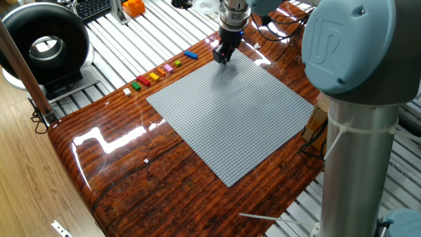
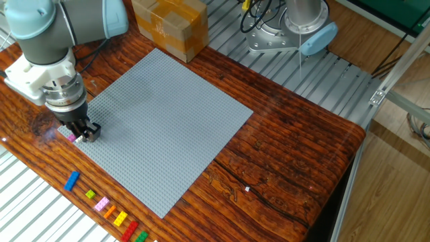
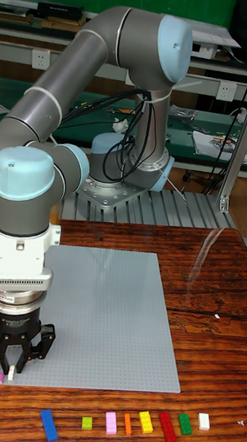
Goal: Build with small Lego blocks
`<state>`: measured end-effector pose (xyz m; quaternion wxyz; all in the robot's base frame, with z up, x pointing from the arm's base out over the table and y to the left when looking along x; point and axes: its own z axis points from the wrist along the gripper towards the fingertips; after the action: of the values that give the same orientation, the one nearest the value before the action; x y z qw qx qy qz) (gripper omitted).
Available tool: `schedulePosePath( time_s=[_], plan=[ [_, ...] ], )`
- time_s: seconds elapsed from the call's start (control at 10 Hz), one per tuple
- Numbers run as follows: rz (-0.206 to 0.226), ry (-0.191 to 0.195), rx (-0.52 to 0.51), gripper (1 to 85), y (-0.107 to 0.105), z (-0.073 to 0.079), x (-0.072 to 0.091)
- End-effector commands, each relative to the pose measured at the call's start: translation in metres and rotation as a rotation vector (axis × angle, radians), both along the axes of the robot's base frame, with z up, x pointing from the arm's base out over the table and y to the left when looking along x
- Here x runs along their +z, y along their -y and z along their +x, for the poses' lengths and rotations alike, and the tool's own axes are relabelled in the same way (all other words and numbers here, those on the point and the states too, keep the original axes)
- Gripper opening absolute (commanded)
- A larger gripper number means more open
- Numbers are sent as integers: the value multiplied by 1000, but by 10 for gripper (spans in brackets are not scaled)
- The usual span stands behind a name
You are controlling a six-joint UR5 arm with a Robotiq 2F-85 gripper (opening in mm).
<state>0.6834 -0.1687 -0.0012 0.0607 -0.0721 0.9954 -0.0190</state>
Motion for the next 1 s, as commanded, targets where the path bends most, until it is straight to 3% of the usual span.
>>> schedulePosePath(
  time_s=[0.0, 0.9],
  plan=[
    [4, -12, -8, 303, 1, -3, 2],
    [-3, -56, -42, 327, 2, -12, 10]
  ],
)
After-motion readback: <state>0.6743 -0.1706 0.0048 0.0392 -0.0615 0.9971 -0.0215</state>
